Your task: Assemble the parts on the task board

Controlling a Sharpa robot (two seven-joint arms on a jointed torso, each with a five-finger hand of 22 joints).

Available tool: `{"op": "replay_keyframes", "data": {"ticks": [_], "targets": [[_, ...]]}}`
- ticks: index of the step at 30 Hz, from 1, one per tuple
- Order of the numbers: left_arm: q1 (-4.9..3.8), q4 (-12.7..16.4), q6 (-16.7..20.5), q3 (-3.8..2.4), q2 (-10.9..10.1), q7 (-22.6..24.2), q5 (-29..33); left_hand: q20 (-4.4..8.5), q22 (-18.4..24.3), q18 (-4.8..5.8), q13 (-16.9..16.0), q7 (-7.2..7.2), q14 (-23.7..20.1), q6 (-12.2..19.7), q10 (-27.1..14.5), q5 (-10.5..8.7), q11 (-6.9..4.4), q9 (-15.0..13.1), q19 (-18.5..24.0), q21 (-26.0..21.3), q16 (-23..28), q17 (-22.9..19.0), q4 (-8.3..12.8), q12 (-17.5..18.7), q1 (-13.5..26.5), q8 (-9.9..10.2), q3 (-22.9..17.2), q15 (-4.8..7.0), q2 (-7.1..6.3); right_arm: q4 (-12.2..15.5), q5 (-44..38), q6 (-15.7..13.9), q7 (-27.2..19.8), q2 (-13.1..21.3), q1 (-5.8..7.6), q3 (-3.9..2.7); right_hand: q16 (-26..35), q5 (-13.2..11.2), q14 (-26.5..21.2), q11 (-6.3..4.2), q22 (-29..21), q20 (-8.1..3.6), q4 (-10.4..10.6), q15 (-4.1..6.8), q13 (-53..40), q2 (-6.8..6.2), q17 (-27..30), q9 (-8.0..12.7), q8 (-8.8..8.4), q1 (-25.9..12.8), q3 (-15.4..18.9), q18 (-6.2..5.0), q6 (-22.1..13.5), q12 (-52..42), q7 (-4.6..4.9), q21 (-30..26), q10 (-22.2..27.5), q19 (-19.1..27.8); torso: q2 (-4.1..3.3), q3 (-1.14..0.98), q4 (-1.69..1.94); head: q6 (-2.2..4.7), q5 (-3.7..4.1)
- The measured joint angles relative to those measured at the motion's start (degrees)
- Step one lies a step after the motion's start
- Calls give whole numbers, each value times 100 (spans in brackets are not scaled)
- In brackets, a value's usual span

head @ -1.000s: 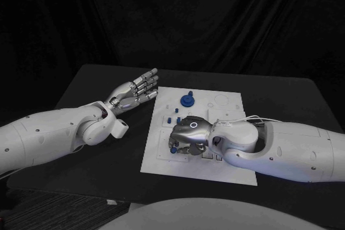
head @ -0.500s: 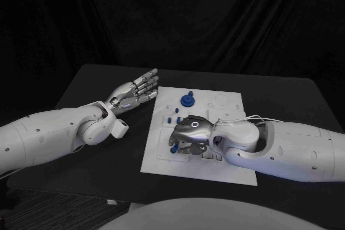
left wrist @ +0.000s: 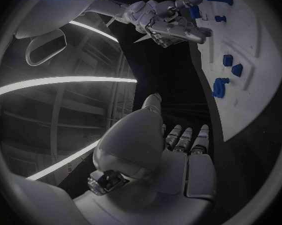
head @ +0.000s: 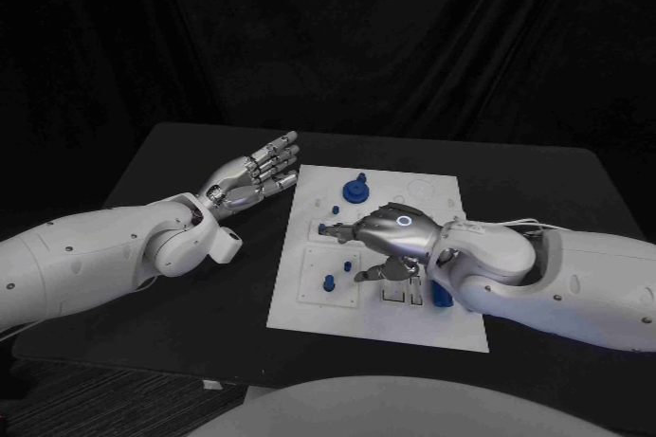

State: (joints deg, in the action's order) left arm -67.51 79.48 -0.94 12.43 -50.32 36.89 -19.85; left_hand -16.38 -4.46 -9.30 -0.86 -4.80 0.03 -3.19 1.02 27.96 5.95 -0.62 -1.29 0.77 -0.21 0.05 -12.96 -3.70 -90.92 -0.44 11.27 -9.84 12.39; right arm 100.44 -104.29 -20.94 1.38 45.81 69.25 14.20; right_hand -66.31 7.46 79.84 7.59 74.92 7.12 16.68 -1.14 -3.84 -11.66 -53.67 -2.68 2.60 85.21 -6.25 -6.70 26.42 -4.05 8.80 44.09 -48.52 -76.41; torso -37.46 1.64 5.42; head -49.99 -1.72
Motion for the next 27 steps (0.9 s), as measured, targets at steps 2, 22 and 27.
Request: {"op": "replay_keyframes", "data": {"ticks": [2,22,27], "targets": [[1,1,0,0,-13,-1,0,0,0,0,0,0,0,0,0,0,0,0,0,0,0,0,0,0,0,0,0,0,0,108,140,-174,-7,207,68,-2,-48,0,53,2,0,38,0,-53,-11,40,-63,-37,58,-99,0,0,323,-95,25,84,-23,-38,4,0,-1,0,2],[34,2,1,1,-37,2,1,0,0,-1,-1,0,0,0,0,0,0,0,0,0,0,3,0,0,0,0,0,0,0,458,1933,242,1143,1748,366,2,-525,155,392,-779,-1,-474,-31,490,-4219,905,-697,-649,817,-2251,319,0,3381,-5291,-434,843,-2937,-488,62,7,-50,0,242],[54,13,0,0,-57,2,1,0,0,0,-1,0,0,0,0,0,0,0,0,0,0,4,0,0,0,0,0,0,0,395,2082,730,1849,1781,321,1,-1378,316,415,-991,-1,-635,-15,685,-6999,879,-1909,-1400,1267,-2810,445,187,3888,-8184,-695,2153,-3528,-760,82,11,-81,0,256]]}}
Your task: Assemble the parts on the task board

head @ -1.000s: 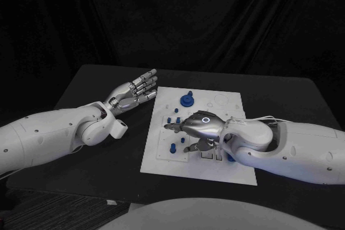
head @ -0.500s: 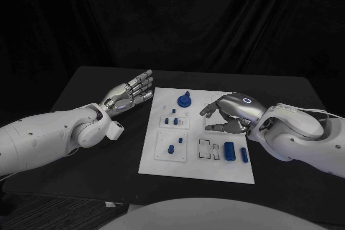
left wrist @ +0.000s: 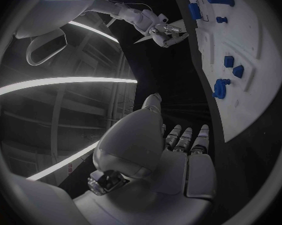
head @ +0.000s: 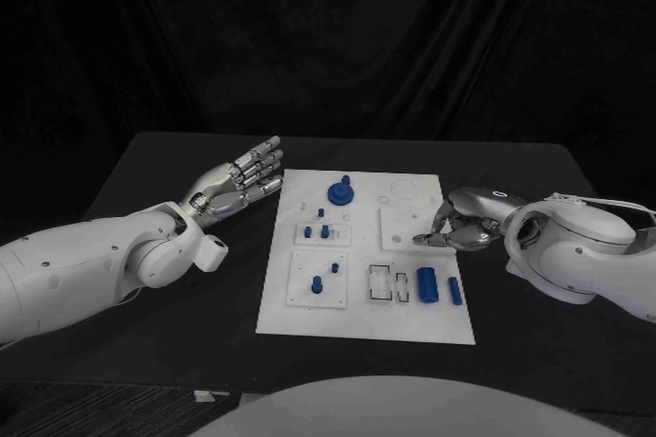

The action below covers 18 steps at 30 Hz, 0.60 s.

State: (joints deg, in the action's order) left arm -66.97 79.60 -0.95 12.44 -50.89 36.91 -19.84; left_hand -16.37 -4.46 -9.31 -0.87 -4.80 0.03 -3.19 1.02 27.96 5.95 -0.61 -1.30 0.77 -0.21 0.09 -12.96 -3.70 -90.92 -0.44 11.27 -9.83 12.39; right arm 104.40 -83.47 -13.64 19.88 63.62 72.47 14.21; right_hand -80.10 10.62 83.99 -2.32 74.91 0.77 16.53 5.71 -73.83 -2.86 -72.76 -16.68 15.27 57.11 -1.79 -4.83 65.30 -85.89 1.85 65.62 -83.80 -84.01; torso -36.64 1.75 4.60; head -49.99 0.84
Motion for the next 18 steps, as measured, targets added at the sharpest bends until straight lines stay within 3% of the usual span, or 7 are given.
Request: {"op": "replay_keyframes", "data": {"ticks": [5,7,8,11,13,14,18], "targets": [[23,13,0,0,-32,0,0,0,0,0,0,0,0,0,0,0,0,0,0,0,0,1,0,0,0,0,0,0,0,-27,92,349,481,-34,-31,3,184,7,0,-119,0,-129,6,111,-112,-64,277,-1417,826,-178,6,-3,33,-397,-158,242,-18,7,16,-1,-31,0,-18],[31,18,0,0,-37,1,0,0,0,0,0,0,0,0,0,0,0,0,0,0,0,0,0,0,0,0,0,0,0,-27,113,450,594,-56,-37,3,66,-169,1,-162,0,-136,6,171,-112,-132,109,-1914,1107,-342,6,22,22,-397,-225,433,-17,0,18,-4,-39,0,-12],[35,21,0,0,-38,1,0,0,0,0,0,0,0,0,0,0,0,0,0,0,0,0,0,0,0,0,0,0,0,-28,126,508,658,-68,-42,3,-5,-252,-4,-169,0,-163,16,177,-112,-189,8,-2119,1194,-398,-4,87,-11,-397,-250,540,-25,-4,18,-5,-40,0,-5],[39,25,0,0,-39,1,0,0,0,0,0,0,0,0,0,0,0,0,0,0,0,-2,0,0,0,0,0,0,0,-29,149,613,768,-87,-54,2,-182,-446,-4,-169,0,-180,47,177,-112,-293,-201,-2501,1280,-657,-34,87,-169,-397,-266,743,-24,-4,17,-12,-40,0,9],[39,26,0,0,-40,1,0,0,0,0,-1,0,0,0,0,0,0,-1,0,0,0,-3,1,0,0,0,-1,0,0,-29,160,677,832,-98,-65,2,-365,-451,-4,-189,0,-180,42,177,-111,-317,-219,-2691,1280,-833,-57,87,-269,-397,-262,878,-4,-4,14,-15,-39,0,26],[40,26,0,0,-40,0,0,0,0,0,-1,0,0,0,0,0,0,-3,0,0,0,-3,11,0,0,0,-11,0,0,-29,165,705,858,-105,-70,1,-503,-451,-4,-189,0,-180,35,177,-111,-323,-219,-2799,1252,-849,-94,174,-321,-397,-257,1044,-4,-4,12,-17,-37,0,36],[45,26,-2,0,-42,-1,0,0,0,0,-1,0,0,0,0,0,0,-6,0,0,0,-4,17,0,0,0,-17,0,0,-26,179,799,947,-127,-98,1,-653,-416,-4,-189,0,-180,29,177,-111,-324,-219,-2905,1137,-850,-131,174,-340,-397,-257,1347,-4,-4,8,-19,-36,0,73]]}}
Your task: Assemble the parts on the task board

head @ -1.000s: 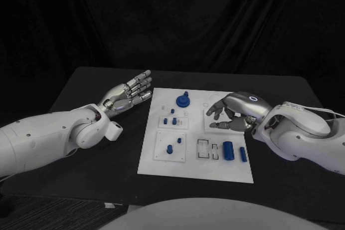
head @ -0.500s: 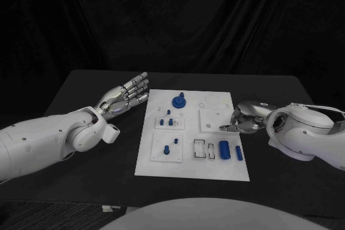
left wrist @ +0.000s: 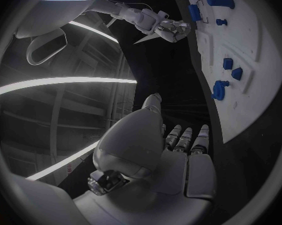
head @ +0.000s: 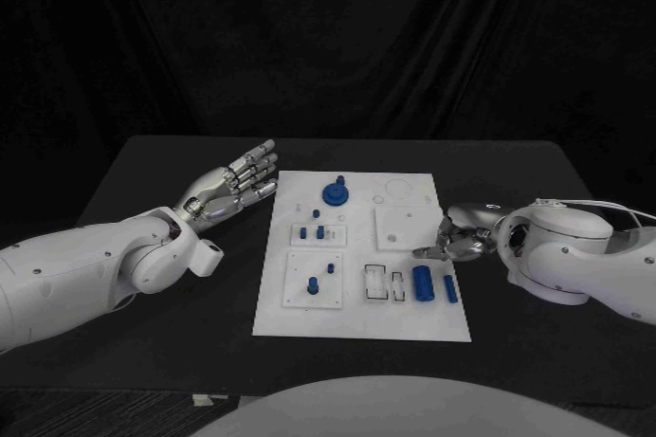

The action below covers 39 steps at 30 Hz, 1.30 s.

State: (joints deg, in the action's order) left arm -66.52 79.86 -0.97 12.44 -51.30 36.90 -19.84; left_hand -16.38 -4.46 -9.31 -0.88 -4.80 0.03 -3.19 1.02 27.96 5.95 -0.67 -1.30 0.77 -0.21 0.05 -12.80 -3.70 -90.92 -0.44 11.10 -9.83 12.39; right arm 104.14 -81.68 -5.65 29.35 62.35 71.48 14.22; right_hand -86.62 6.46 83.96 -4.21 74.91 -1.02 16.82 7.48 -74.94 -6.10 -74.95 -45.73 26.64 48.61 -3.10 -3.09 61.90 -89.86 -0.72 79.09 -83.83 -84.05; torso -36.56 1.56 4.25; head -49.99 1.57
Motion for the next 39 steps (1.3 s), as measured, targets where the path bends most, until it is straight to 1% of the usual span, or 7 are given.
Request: {"op": "replay_keyframes", "data": {"ticks": [2,4,12,21,29,35,39], "targets": [[1,-2,-2,0,0,-1,0,0,0,0,0,0,0,0,0,0,0,0,0,0,0,0,0,0,0,0,0,0,0,13,6,31,33,-6,-25,0,-41,60,0,0,0,0,-7,0,0,0,0,-34,-18,0,-7,0,0,0,0,119,0,0,-1,1,4,0,20],[2,-5,-4,0,0,-2,0,0,0,0,0,0,0,0,0,0,0,0,0,0,0,0,0,0,0,0,0,0,0,33,11,51,55,-12,-47,0,-98,60,0,0,0,0,-7,0,0,0,0,-82,-42,0,-7,88,22,0,-4,255,0,0,-2,3,10,0,28],[10,-11,-12,0,0,-3,0,-4,0,0,0,21,0,-21,0,23,0,1,-4,0,0,1,0,0,0,0,0,0,0,58,19,79,101,-77,-87,0,-105,-37,0,0,0,0,-7,0,1,0,1,-177,-90,0,-7,88,105,0,0,407,0,0,0,22,9,0,18],[12,-13,-18,0,-8,-4,0,-21,0,0,-1,21,0,-21,0,22,0,1,-21,0,0,2,0,0,0,0,0,0,0,41,23,131,134,-138,-204,-1,-134,-52,0,0,0,0,14,0,1,-269,1,-235,-218,-184,116,87,125,0,-20,407,0,0,7,18,4,0,10],[16,-16,-23,0,-17,-4,0,-21,0,0,-1,21,0,-21,0,22,0,1,-21,0,0,3,-1,0,0,0,1,0,0,-13,26,242,163,-235,-259,1,-134,-52,0,0,4,0,9,0,2,-360,1,-286,-258,-87,153,86,165,0,-20,407,0,0,16,16,17,0,14],[20,-21,-30,0,-12,-4,0,-21,0,0,-1,21,0,-21,-20,22,20,2,-21,0,0,4,-1,0,0,0,1,0,0,-67,26,354,180,-313,-297,-1,-134,316,0,0,4,1,-6,0,2,-125,2,-393,-324,148,55,86,165,0,-20,407,0,0,19,17,19,0,1],[25,-26,-37,0,-12,-5,0,-21,0,0,-1,21,0,-21,-21,22,21,2,-21,0,0,5,-1,0,0,0,1,0,0,-105,27,413,182,-368,-337,-1,-133,876,0,0,3,1,-42,0,2,-16,2,-490,-403,379,-26,85,165,1,-20,407,0,0,19,17,18,0,0]]}}
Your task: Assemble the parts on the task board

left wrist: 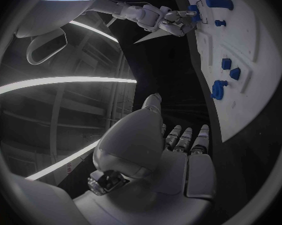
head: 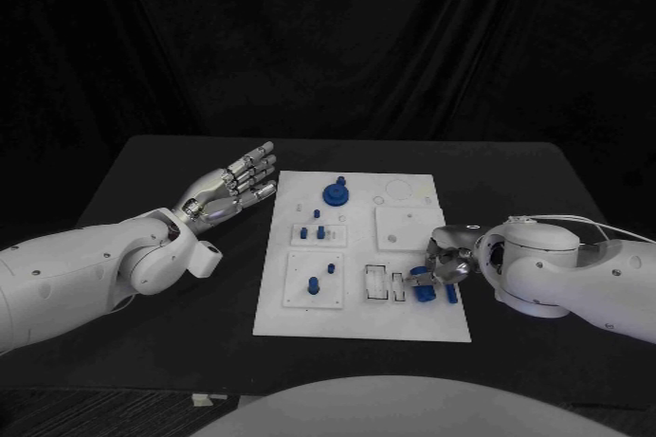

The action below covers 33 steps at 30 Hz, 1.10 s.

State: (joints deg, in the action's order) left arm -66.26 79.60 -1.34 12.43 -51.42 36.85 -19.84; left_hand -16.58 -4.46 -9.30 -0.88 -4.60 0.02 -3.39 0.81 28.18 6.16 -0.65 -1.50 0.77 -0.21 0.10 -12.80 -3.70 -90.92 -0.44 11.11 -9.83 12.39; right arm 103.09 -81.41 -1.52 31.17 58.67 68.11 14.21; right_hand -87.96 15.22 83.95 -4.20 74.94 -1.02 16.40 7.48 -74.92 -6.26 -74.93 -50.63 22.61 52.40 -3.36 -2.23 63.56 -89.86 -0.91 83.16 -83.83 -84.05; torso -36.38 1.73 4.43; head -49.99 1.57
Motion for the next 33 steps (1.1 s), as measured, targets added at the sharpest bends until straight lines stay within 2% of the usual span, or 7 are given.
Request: {"op": "replay_keyframes", "data": {"ticks": [7,10,14,19,27,29,33], "targets": [[8,-4,-14,0,1,-7,0,0,0,0,0,22,0,-22,0,0,0,-1,0,0,0,-1,2,-22,0,0,-2,0,0,-24,2,64,-2,-38,-23,-4,27,854,0,0,0,0,-63,0,0,50,0,-139,-133,215,-63,0,-21,0,21,-25,0,0,-1,2,4,0,-1],[10,-5,-21,0,0,-12,0,0,0,0,0,30,0,-31,0,0,0,-8,0,0,0,-3,17,-22,0,0,-17,0,0,-25,3,76,-6,-39,-24,-8,32,1491,0,1,-1,0,-125,-1,0,4,0,-265,-143,354,-144,0,-62,0,38,-26,1,0,-2,2,3,0,-4],[13,-7,-27,0,-1,-16,0,0,0,0,0,30,0,-30,0,0,0,-8,0,0,0,-5,17,-22,0,0,-17,0,0,-23,14,71,-16,-28,-27,-8,32,2683,-1,-20,-1,0,-164,-3,1,-90,0,-470,-182,518,-340,0,-148,0,18,-26,-22,0,-2,1,1,0,-7],[17,-8,-32,0,-5,-21,0,0,0,0,0,72,0,-30,0,0,0,-8,0,0,0,-5,17,-22,0,0,-17,0,0,12,134,-13,-33,39,-35,-2,32,3343,14,-60,-1,0,-61,11,1,-182,1,-689,-141,610,-443,0,-196,0,8,-26,-5,0,-3,-1,1,0,-14],[20,-11,-38,0,-8,-30,0,0,0,-1,-1,72,0,-30,0,0,0,-7,0,0,0,-4,16,-22,0,0,-17,0,0,212,784,-411,-73,251,2,3,60,3775,0,-62,-2,-20,17,40,1,-301,1,-847,-126,729,-521,0,-222,0,-27,-95,-7,21,-2,-2,-3,0,-46],[20,-16,-40,0,-6,-31,0,0,0,0,0,72,0,-30,0,0,0,-7,0,0,0,-4,17,-22,0,0,-16,0,0,263,1042,-540,-76,284,74,4,60,3775,0,-63,-2,-20,17,40,1,-307,1,-847,-127,735,-522,1,-228,0,-24,-95,-7,20,-1,-2,-3,0,-47],[21,-31,-41,0,1,-35,0,0,0,0,-1,72,0,-30,0,-1,0,-7,0,0,0,-3,16,-22,0,0,-16,0,0,350,1684,-802,-82,301,222,-7,59,3463,0,-64,-2,-20,33,40,1,-307,1,-852,-194,735,-537,0,-299,0,8,-116,-8,20,2,-2,-4,0,-47]]}}
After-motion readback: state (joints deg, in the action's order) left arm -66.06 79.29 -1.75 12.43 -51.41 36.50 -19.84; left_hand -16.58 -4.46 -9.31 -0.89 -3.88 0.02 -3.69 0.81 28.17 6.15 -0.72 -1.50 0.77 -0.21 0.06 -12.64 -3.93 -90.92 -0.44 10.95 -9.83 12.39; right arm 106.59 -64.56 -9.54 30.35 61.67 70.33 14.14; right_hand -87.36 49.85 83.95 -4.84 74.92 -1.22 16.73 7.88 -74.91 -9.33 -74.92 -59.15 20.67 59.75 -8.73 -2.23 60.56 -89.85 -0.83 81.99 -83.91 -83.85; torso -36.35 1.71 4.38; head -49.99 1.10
